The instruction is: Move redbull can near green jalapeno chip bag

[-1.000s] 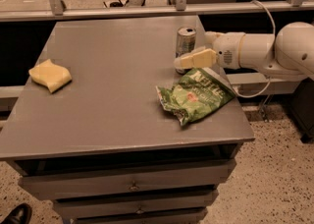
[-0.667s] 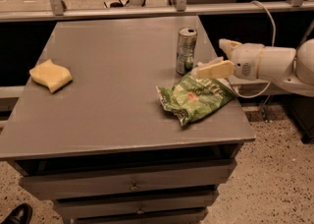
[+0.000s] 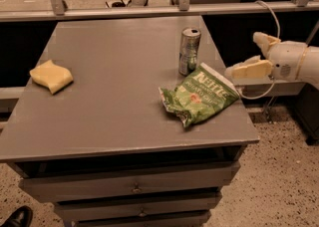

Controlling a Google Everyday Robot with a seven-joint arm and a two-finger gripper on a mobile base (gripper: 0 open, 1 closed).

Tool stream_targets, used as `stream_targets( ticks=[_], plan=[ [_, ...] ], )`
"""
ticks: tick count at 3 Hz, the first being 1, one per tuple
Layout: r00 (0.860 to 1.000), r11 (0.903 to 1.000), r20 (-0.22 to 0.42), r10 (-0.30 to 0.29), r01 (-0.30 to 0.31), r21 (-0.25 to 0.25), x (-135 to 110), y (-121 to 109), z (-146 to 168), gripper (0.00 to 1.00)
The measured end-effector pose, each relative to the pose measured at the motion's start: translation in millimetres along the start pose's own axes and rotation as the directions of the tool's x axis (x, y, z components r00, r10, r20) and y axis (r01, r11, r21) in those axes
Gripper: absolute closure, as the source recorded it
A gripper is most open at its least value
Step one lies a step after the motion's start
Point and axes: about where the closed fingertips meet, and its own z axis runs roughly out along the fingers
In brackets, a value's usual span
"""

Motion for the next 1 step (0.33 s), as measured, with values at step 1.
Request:
stream_targets(
  ticks=[1],
  plan=[
    [1.000,0.9996,0.017,-0.021,0.021,0.017,-12.9,-8.5,-6.5,0.00]
  ],
)
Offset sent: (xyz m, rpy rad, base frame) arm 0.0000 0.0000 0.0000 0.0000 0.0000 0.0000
